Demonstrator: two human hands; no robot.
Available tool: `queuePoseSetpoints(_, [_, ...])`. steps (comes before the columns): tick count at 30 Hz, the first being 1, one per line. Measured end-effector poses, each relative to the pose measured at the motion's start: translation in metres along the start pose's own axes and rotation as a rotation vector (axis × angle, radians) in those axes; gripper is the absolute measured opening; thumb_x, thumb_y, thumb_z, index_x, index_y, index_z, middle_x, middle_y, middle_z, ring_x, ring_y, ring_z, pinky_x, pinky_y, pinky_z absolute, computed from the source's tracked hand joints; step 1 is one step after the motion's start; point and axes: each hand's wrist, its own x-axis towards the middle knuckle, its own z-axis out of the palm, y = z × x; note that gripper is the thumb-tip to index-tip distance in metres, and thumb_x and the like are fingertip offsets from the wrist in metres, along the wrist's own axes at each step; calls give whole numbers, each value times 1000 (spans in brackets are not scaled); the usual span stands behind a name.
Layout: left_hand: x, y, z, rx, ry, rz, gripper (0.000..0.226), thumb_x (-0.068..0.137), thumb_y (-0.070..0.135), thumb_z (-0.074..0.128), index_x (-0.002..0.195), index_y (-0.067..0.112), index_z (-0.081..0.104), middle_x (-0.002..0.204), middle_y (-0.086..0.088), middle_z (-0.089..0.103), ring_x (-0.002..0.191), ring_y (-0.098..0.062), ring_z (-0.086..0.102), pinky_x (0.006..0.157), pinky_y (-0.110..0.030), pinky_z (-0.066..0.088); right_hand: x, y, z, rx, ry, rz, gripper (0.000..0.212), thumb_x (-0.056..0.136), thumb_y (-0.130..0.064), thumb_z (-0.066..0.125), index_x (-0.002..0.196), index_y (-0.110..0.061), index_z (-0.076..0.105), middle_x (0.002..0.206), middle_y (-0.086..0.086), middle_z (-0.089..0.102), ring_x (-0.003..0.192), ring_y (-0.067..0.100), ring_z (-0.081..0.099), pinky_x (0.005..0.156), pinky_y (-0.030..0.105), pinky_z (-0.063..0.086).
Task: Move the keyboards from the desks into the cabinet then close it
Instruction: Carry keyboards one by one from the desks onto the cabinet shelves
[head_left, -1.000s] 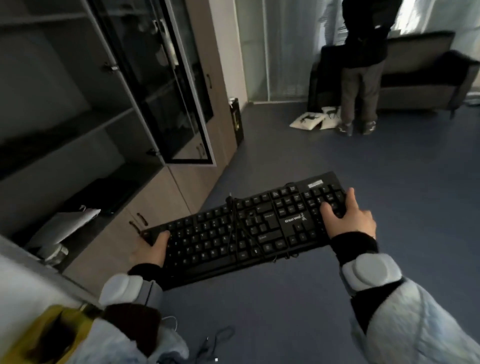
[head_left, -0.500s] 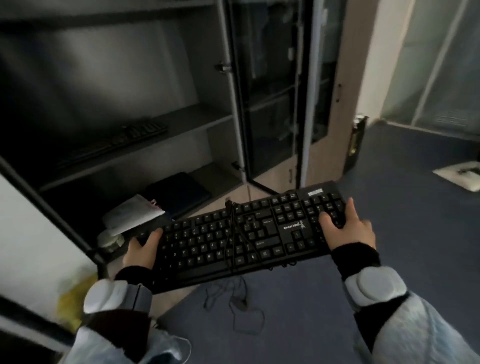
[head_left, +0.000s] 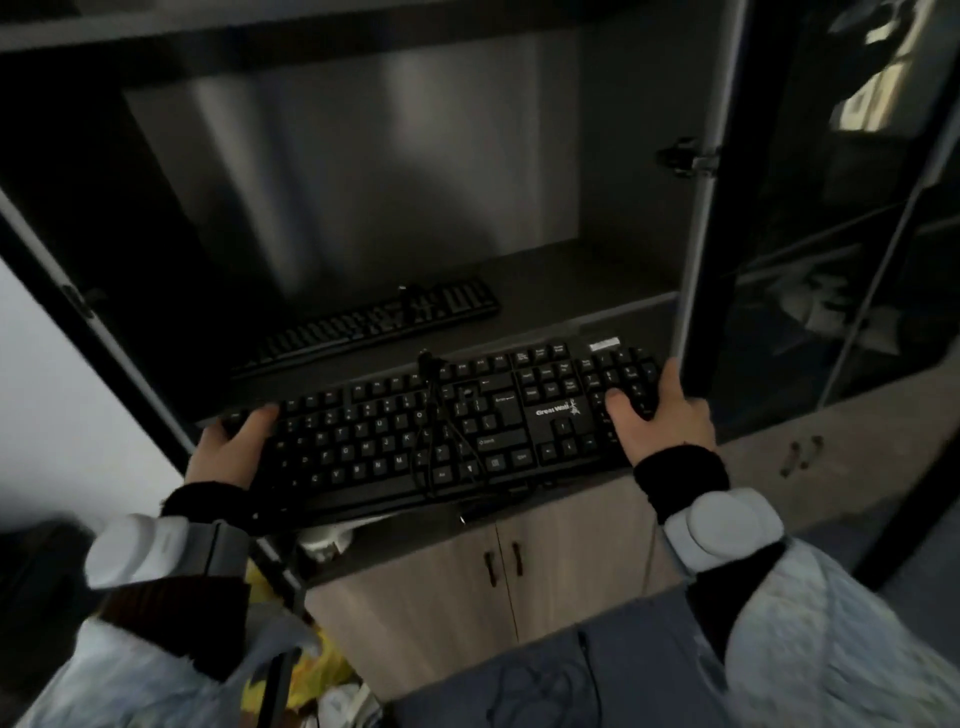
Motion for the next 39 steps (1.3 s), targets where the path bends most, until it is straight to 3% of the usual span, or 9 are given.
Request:
queuePoseSetpoints(2, [59,11,-3,-17,19,10,59,86,46,54,127,4,55,123,-14,62,118,-33,57,97,-31,40,42,-41,40,9,-4,-6,83,82,-56,48,150,-29,8,137,23,39,124,40,42,103,42,37])
queuePoseSetpoints(5, [108,23,-4,-25,5,-23,67,83,52,54,132,6,51,131,-20,58,120,-36,55,108,-42,38,80,-77,68,6,-37,-16,82,82,-56,46,150,-30,8,140,22,38,127,39,40,104,42,35])
queuePoseSetpoints(11, [240,58,13,0,135,-63,72,82,51,55,136,4,49,136,-21,55,123,-38,53,106,-40,39,174,-165,158,0,-93,-67,84,81,-55,48,150,-27,8,140,23,38,126,40,41,103,43,36])
queuePoseSetpoints(20, [328,34,46,86,145,-129,64,89,41,54,138,1,45,144,-25,45,132,-41,43,109,-40,34,227,-186,228,-137,-191,-109,83,83,-54,48,150,-24,10,144,23,34,131,40,36,108,45,34])
queuePoseSetpoints(27, [333,34,40,262,135,-84,64,90,44,50,137,2,47,142,-25,48,131,-41,45,107,-39,34,231,-191,229,-222,-178,-119,83,83,-56,45,150,-24,8,149,19,30,134,39,29,107,49,27])
queuePoseSetpoints(32, [290,55,36,460,263,-4,70,88,50,48,137,0,44,137,-29,50,128,-44,47,105,-43,38,209,-195,203,-77,52,-282,73,83,-45,49,146,-19,23,148,15,33,134,35,31,107,50,29])
queuePoseSetpoints(36, [215,71,43,407,290,167,61,88,50,45,130,7,53,132,-22,58,124,-38,52,103,-39,41,173,-194,176,195,30,-493,51,87,-32,50,133,-13,45,130,12,50,116,26,52,95,34,42])
queuePoseSetpoints(38, [164,66,51,294,270,218,51,90,53,38,110,13,63,117,-17,68,113,-34,61,99,-38,45,146,-186,161,273,-35,-576,34,87,-29,50,116,-11,56,108,5,61,95,18,60,77,22,40])
queuePoseSetpoints(39, [139,61,56,207,229,227,48,89,55,34,93,18,64,102,-13,73,101,-32,67,93,-40,49,134,-180,155,280,-80,-605,28,88,-28,50,107,-10,59,97,2,63,88,19,61,72,22,40])
